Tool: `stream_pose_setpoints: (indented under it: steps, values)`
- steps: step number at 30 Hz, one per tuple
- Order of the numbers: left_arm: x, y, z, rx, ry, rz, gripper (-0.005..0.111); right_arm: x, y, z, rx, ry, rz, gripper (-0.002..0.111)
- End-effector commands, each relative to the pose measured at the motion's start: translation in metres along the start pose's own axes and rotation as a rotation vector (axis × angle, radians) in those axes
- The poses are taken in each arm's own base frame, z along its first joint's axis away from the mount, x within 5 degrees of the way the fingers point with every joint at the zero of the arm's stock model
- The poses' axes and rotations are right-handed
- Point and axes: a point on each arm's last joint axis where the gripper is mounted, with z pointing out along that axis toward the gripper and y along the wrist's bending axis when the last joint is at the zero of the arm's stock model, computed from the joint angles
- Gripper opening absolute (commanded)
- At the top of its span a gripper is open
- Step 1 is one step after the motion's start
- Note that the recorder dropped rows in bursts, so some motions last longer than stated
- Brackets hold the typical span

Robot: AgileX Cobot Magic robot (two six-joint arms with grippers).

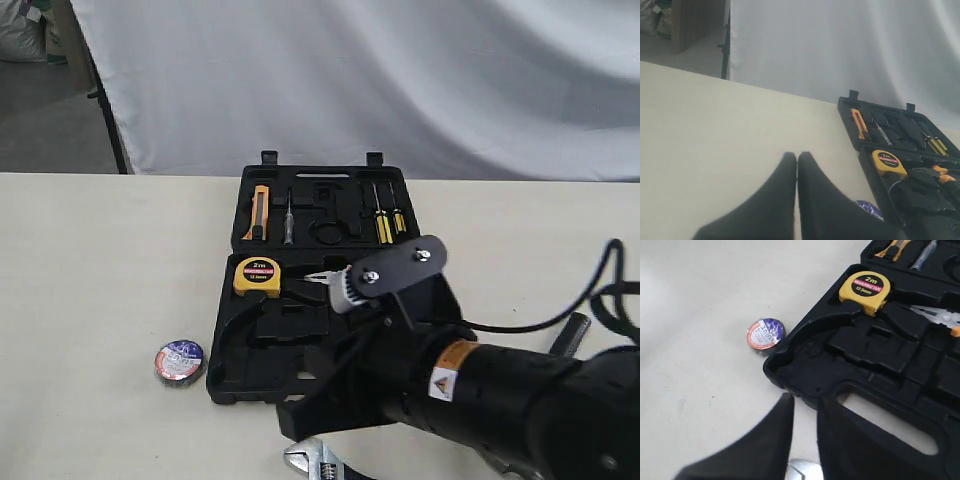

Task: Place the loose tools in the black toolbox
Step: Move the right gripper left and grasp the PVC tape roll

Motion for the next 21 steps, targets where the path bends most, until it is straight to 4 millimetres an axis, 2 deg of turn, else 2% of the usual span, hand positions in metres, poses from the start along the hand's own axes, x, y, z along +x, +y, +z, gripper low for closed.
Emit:
stream_pose_setpoints:
  steps: [1,4,7,10,12,15,21]
  values:
    - [-0.002,0.001,0.000,-0.021,-0.020,0.000,0.001,-0.007,0.009,0.028,-0.019,0.141,-0.025,0.044]
    - [-0.002,0.001,0.000,-0.021,-0.020,0.000,0.001,-0.013,0.017,0.047,-0.042,0.268,-0.046,0.057]
    - [-0.002,0.001,0.000,-0.021,-0.020,0.000,0.001,-0.023,0.024,0.063,-0.070,0.344,-0.102,0.063]
    - [-0.002,0.001,0.000,-0.021,-0.020,0.000,0.001,-0.040,0.033,0.085,-0.104,0.382,-0.155,0.063]
    - [-0.002,0.001,0.000,-0.021,-0.020,0.000,0.001,-0.058,0.039,0.101,-0.127,0.331,-0.254,0.063]
    - [-0.002,0.001,0.000,-0.021,-0.020,0.000,0.001,-0.074,0.043,0.117,-0.137,0.286,-0.319,0.063]
    - [-0.002,0.001,0.000,-0.021,-0.020,0.000,0.001,-0.087,0.051,0.154,-0.176,0.327,-0.394,0.063]
